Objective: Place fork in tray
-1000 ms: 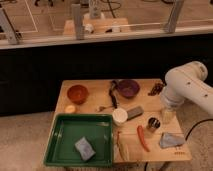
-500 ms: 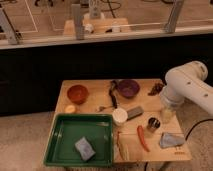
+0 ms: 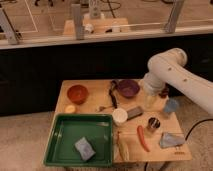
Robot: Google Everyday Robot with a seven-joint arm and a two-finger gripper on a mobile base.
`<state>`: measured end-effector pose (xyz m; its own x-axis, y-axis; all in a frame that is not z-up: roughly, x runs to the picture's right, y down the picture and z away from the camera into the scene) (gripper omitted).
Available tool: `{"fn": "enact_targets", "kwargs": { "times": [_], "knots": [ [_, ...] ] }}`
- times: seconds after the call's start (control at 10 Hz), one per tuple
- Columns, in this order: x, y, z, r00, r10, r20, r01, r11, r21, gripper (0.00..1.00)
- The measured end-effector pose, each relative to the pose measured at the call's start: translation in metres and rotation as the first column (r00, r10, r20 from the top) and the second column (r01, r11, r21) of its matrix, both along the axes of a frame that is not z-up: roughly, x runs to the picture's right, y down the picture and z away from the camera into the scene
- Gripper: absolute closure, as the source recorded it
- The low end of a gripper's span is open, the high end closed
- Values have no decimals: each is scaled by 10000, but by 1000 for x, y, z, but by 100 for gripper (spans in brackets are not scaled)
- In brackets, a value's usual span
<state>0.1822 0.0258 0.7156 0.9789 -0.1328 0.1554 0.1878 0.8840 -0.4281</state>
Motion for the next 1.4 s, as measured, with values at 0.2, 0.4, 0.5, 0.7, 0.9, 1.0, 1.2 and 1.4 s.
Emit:
{"fn": "enact_targets", "kwargs": {
  "times": [0.2,0.4,0.5,0.7,0.9,1.0,1.2,1.4],
  "knots": [
    [-51,-28,16,9956,-745,574,723,9966,402,20],
    [-85,-49,40,9890,-1283,731,1251,9910,469,20],
    [-97,-53,46,9871,-1377,817,1343,9899,451,20],
    [-98,-55,49,9869,-1421,769,1393,9894,414,20],
    [-99,-55,49,9868,-1421,774,1391,9894,426,20],
    [-99,-55,49,9868,-1421,778,1391,9894,428,20],
    [-99,-46,57,9842,-1358,1137,1347,9907,172,20],
    [-104,-22,81,9797,-1281,1541,1327,9909,-204,20]
  ]
}}
